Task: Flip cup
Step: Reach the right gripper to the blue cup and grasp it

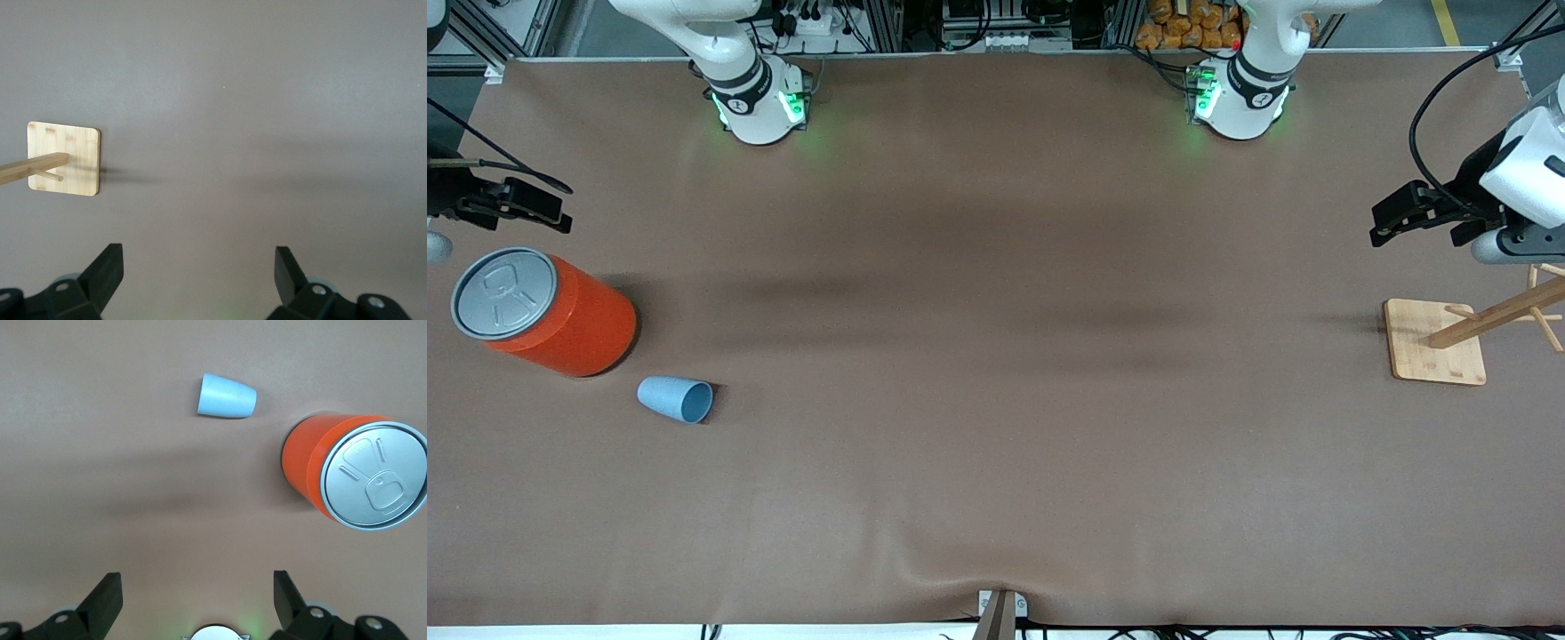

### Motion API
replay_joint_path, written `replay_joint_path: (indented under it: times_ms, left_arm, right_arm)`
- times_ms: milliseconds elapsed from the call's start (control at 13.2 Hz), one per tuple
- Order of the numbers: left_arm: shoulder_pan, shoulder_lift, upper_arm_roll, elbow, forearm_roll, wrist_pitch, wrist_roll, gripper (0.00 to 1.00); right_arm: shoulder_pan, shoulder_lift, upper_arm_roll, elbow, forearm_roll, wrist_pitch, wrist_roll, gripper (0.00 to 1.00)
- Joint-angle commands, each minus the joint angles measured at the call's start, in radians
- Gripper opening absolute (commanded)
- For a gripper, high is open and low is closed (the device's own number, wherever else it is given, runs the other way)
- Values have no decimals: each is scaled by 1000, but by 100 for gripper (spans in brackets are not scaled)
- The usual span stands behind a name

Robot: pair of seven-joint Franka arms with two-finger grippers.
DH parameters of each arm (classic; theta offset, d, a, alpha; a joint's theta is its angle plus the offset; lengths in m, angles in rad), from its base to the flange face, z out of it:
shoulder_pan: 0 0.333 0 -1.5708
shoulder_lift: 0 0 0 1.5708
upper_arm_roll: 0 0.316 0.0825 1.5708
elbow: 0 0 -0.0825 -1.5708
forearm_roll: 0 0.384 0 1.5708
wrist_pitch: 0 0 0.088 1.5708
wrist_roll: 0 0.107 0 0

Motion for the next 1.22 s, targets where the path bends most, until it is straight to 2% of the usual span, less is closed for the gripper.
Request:
replay_joint_path:
  times_ms: [0, 380, 684, 911, 1139]
  left_arm:
    - [1, 5, 0, 16, -14, -17, 20, 100]
    - [-2, 6, 0, 14, -18, -17, 20, 100]
    - [3, 6, 0, 15, -20, -17, 17, 100]
    - [-3, 5, -2, 16, -5, -17, 40, 100]
    - [-5, 6, -2, 16, -3, -17, 101, 100]
  right_arm:
    - [-9, 10, 6, 16, -12, -16, -12, 100]
    - [-12, 23, 6, -1, -11, -3, -19, 100]
    - [-3, 62, 6, -120, -8, 116, -181, 100]
    - [-9, 186, 8, -136, -5, 210, -426, 100]
    - [-23, 301, 8, -136, -3, 358, -658, 100]
